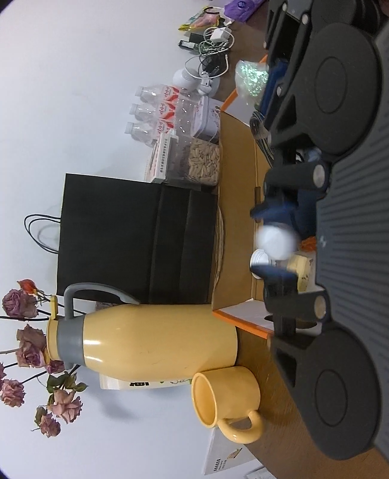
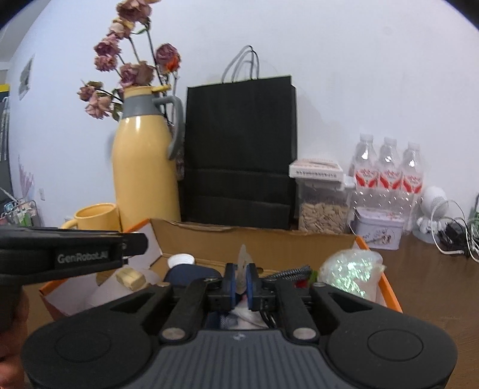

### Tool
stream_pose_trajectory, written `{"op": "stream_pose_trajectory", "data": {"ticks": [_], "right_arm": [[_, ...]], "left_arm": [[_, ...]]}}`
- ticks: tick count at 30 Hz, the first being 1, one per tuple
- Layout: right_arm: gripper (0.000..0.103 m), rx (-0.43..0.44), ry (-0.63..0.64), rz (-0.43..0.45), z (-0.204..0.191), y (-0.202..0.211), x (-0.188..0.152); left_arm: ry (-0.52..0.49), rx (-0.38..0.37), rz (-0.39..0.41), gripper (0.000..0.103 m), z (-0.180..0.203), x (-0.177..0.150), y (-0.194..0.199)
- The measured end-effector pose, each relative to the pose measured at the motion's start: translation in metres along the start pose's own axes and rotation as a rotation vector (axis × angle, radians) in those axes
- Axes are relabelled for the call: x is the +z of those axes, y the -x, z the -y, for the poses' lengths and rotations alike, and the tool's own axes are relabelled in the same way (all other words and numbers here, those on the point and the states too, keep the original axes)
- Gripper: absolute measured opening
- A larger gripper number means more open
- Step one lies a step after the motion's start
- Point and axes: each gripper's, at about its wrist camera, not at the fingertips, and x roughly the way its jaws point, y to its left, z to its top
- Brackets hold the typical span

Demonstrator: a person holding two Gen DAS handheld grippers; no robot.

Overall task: Organize objects
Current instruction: 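Carry the cap and plastic piece into the box while both grippers release them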

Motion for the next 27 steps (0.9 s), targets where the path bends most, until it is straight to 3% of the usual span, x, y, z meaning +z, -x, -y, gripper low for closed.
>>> {"op": "stream_pose_trajectory", "data": {"ticks": [2,4,6,9,18,27], "right_arm": [[0.024,0.0,-0.006,-0.008,0.002,-0.001,-0.001],[0.073,0.0,-0.029,0.001,0.005,0.002,-0.002],[0.093,-0.021,-0.031,0.025,0.006,0.006,-0.002],[0.103,-0.044,-0.04,0.048,0.009,0.012,0.0],[0.103,-0.057,-0.048,0.053,0.013,0.023,0.004],[0.103,-0.055,-0.036,0.041,0.005,0.069,0.009]], "left_arm": [[-0.009,0.018,0.024,0.09,-0.001,-0.001,0.001],[-0.005,0.026,0.057,0.103,-0.002,-0.001,0.006],[0.008,0.033,0.081,0.103,-0.004,0.0,0.009],[0.021,0.052,0.073,0.103,-0.006,0.003,0.009],[0.026,0.064,0.098,0.103,-0.009,0.006,0.026],[0.023,0.027,0.096,0.103,-0.008,0.005,0.075]]}}
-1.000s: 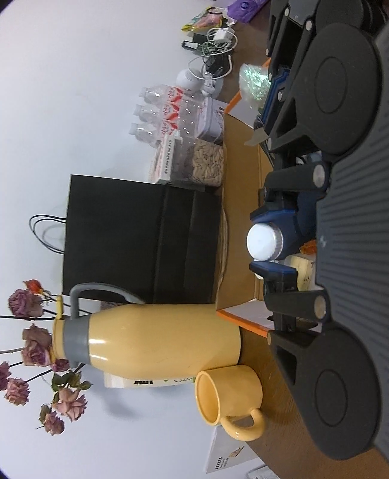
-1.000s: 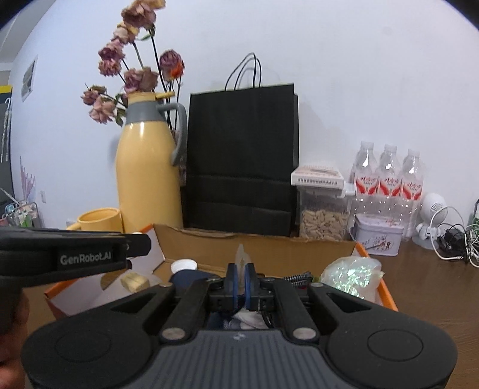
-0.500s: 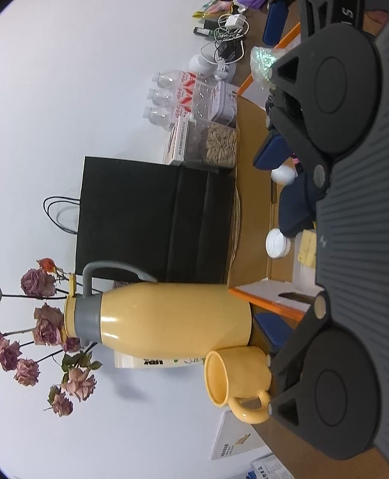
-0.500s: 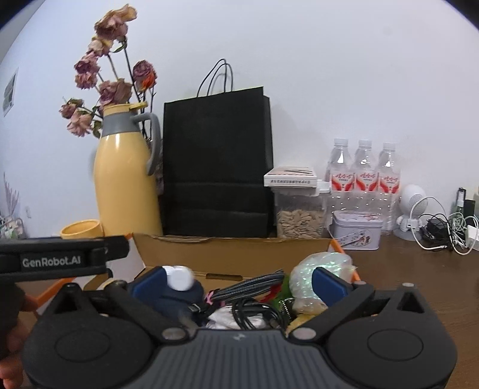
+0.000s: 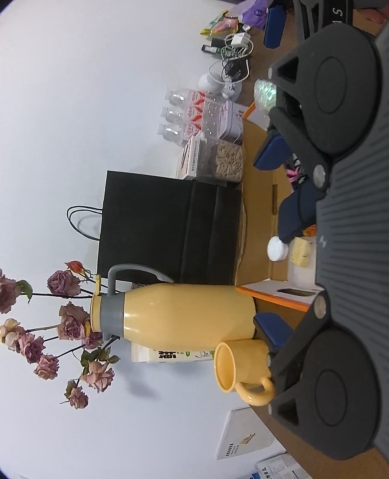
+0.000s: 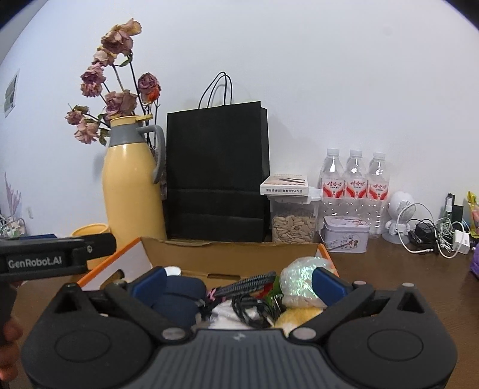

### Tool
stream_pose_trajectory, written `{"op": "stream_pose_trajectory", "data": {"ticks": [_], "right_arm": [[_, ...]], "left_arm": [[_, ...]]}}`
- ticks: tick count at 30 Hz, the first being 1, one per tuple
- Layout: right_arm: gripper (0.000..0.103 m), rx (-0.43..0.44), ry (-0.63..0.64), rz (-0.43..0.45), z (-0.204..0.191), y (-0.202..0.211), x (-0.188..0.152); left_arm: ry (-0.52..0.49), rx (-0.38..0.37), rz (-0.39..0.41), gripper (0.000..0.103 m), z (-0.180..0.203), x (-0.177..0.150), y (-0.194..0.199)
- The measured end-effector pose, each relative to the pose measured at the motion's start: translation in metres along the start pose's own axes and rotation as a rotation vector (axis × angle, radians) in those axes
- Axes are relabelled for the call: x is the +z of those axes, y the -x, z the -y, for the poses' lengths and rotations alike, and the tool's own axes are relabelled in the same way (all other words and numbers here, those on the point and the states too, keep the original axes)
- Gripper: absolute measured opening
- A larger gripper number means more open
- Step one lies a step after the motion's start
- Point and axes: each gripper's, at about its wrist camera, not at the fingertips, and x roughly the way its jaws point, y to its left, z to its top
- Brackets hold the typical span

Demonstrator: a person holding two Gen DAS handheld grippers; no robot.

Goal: Organize objects

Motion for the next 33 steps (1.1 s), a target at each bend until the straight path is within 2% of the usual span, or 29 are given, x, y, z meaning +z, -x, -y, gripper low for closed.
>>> {"op": "stream_pose_trajectory", "data": {"ticks": [5,18,25,33], "right_arm": [[0.103,-0.01,-0.009,-0.038,-0.001,0.034,-0.01],[0.103,0.0,-0.018,-0.106,-0.009,0.1,-0.035],[0.103,0.003,-0.018,-0.131,-0.015,0.117,-0.044],[0.103,0.006,-0.022,-0.152,-0.015,0.118,-0.049]], "left_arm": [[-0.033,0.025,-0.026,0.103,0.001,-0.009,0.034],[-0.066,0.008,-0.116,0.103,-0.003,-0.044,0.11],[-0.067,0.01,-0.149,0.103,-0.006,-0.055,0.128],[-0.067,0.008,-0.161,0.103,-0.006,-0.058,0.131]]}}
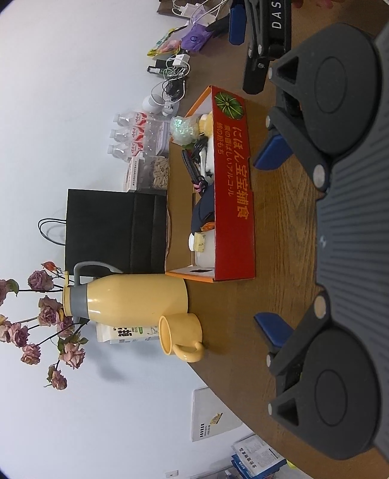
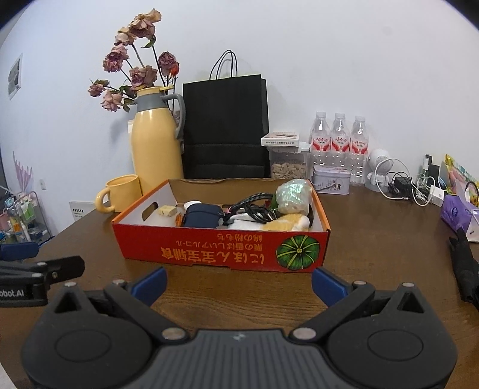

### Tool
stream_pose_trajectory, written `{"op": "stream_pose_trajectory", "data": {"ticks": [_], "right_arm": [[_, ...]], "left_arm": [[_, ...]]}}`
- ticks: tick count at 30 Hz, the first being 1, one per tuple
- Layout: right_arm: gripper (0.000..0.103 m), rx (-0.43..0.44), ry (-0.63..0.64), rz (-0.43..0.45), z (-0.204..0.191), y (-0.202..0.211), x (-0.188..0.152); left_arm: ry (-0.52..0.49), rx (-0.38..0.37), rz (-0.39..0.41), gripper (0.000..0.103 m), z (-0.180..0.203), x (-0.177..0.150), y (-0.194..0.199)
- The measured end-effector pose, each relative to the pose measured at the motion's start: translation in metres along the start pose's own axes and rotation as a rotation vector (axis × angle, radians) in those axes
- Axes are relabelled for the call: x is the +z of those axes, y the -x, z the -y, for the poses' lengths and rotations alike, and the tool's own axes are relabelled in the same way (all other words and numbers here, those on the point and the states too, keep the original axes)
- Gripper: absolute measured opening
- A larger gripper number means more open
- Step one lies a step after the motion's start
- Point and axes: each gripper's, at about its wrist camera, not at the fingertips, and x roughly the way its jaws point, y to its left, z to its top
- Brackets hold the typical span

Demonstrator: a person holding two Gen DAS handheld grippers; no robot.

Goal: Organize objects

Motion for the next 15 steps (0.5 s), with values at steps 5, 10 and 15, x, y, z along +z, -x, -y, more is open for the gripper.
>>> {"op": "stream_pose_trajectory", "data": {"ticks": [5,10,15], "right_arm": [[0.103,0.003,0.002,-0.006,-0.0011,-0.0008,-0.0006],[0.103,0.004,0.001,-0.001,-0.0017,-0.0008,-0.0006],[0.103,0.004,0.001,-0.001,-0.0015,-0.0005,-0.0005]], "left_arm": [[-0.001,-0.001,0.0,0.103,0.0006,-0.0005,-0.0006],[0.0,-0.001,0.0,0.103,0.0001,-0.0003,-0.0004],[0.001,0.0,0.001,0.103,-0.001,-0.0004,0.0001]]}}
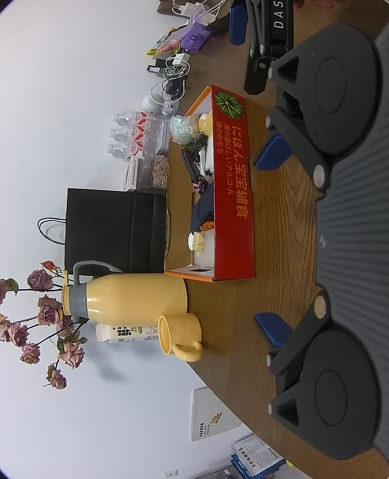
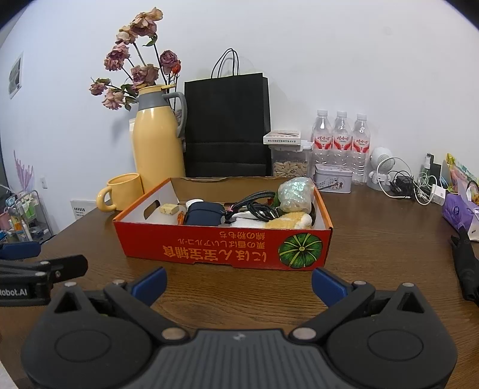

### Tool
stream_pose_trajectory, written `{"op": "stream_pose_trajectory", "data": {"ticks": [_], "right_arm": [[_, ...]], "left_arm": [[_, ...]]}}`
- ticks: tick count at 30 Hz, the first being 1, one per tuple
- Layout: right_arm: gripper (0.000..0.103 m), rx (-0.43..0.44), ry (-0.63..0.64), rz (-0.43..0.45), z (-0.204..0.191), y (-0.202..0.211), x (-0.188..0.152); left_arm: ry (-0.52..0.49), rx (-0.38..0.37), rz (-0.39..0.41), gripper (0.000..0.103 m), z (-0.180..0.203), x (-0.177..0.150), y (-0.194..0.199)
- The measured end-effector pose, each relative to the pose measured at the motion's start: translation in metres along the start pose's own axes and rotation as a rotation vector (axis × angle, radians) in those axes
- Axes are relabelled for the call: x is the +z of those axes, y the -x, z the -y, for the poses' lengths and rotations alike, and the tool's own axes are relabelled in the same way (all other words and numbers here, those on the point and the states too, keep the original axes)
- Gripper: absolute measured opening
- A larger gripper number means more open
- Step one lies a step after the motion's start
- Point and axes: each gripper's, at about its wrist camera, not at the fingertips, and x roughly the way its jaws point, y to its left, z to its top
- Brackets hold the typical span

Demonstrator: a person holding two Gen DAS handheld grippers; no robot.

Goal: Organize objects

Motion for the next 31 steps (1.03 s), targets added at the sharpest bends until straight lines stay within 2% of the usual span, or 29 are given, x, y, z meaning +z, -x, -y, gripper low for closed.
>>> {"op": "stream_pose_trajectory", "data": {"ticks": [31], "right_arm": [[0.103,-0.002,0.003,-0.002,-0.0003,-0.0004,0.001]], "left_arm": [[-0.003,0.004,0.007,0.103,0.0002,0.0027,0.0028]]}}
